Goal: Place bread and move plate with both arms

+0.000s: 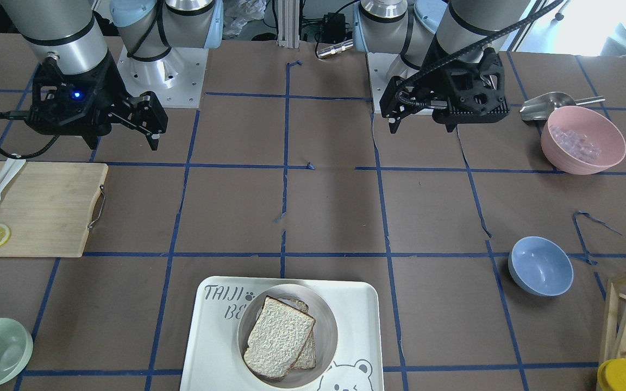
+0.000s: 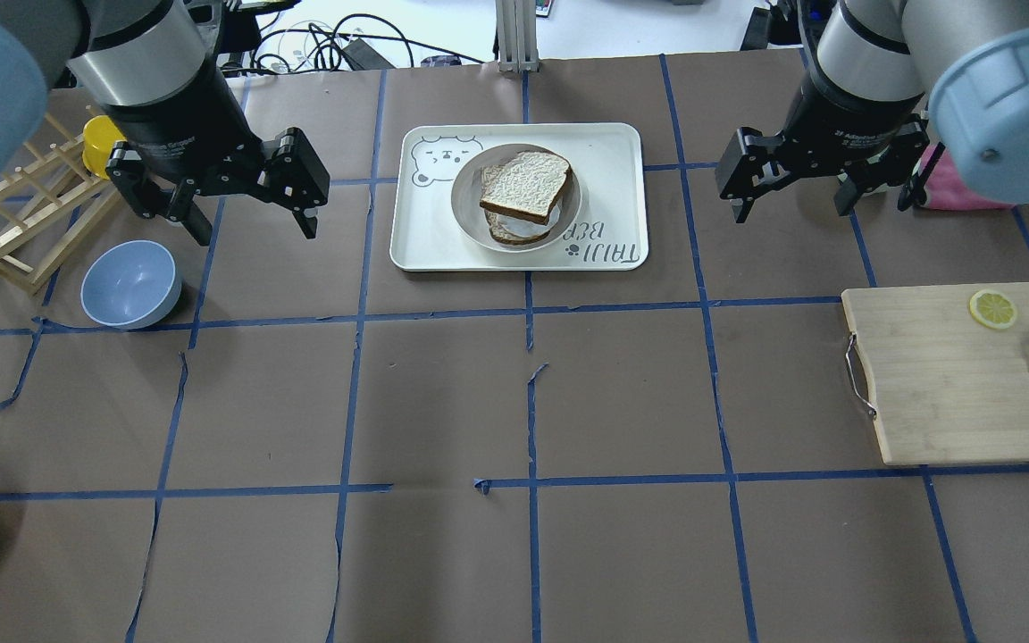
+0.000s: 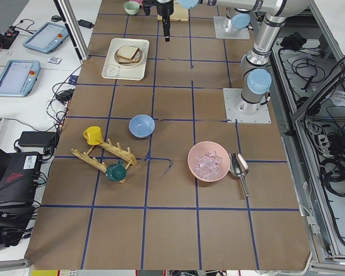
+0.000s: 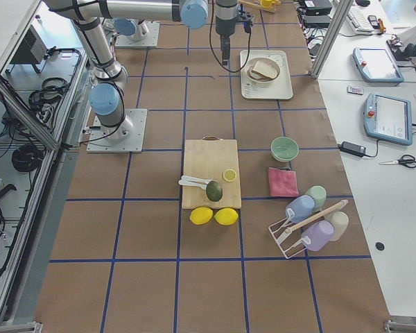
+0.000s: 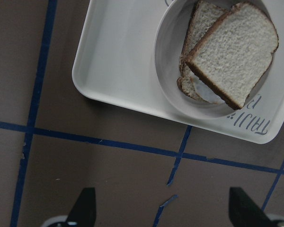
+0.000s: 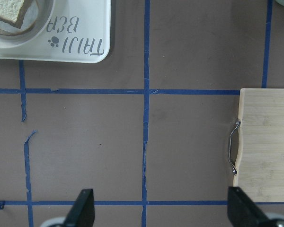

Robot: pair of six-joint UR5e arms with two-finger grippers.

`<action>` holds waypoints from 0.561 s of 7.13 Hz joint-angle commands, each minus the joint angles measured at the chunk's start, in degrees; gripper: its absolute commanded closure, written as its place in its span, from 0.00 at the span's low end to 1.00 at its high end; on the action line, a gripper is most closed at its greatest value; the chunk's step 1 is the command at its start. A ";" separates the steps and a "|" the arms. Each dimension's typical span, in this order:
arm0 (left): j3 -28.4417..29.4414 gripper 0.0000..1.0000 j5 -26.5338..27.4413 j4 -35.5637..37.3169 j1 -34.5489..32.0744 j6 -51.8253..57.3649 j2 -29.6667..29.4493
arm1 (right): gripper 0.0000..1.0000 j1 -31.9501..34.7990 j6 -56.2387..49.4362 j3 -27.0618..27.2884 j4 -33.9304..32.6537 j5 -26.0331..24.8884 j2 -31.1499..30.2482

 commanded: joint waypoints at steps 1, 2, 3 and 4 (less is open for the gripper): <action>-2.00 0.00 0.20 0.70 0.26 1.08 2.15 | 0.00 -0.04 0.07 -0.04 -0.02 0.04 -0.02; -1.75 0.00 0.02 0.79 0.44 0.99 2.07 | 0.00 -0.12 0.07 -0.04 -0.02 0.04 -0.02; -1.48 0.00 -0.07 0.71 0.44 0.99 2.16 | 0.00 -0.04 0.15 -0.04 -0.02 0.04 -0.02; -1.22 0.00 -0.15 0.88 0.35 0.99 1.81 | 0.00 -0.04 0.15 -0.04 -0.02 0.13 -0.11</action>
